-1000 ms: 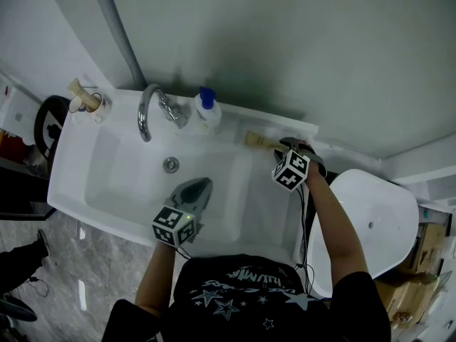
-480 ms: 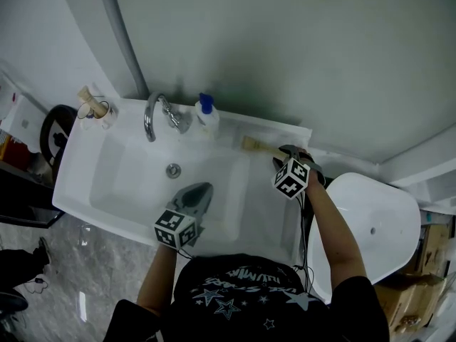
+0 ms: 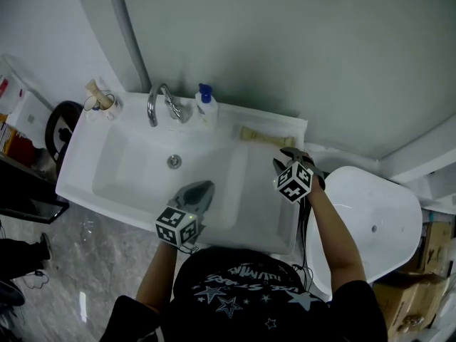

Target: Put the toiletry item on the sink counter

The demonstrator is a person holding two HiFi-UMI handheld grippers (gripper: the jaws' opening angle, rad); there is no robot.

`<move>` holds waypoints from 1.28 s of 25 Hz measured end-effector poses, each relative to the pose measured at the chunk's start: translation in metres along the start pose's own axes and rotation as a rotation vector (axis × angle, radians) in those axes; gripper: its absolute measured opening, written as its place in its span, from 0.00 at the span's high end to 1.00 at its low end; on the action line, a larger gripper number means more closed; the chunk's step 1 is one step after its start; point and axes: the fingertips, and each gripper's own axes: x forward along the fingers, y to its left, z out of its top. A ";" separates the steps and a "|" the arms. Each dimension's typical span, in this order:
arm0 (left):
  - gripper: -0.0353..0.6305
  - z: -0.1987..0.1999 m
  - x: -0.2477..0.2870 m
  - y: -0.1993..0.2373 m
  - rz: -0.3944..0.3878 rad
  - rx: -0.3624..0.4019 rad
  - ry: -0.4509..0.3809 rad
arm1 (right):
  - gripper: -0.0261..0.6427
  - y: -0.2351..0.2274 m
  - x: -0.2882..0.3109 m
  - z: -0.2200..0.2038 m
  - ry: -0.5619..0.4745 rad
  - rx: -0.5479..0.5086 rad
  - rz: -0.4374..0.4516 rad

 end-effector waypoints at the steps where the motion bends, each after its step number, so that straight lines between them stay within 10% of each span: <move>1: 0.90 0.000 -0.002 -0.005 -0.001 0.002 -0.001 | 0.75 0.003 -0.004 -0.001 -0.005 0.009 0.001; 32: 0.90 -0.064 -0.080 -0.191 0.089 0.116 0.007 | 0.94 0.124 -0.147 -0.038 -0.265 0.096 0.114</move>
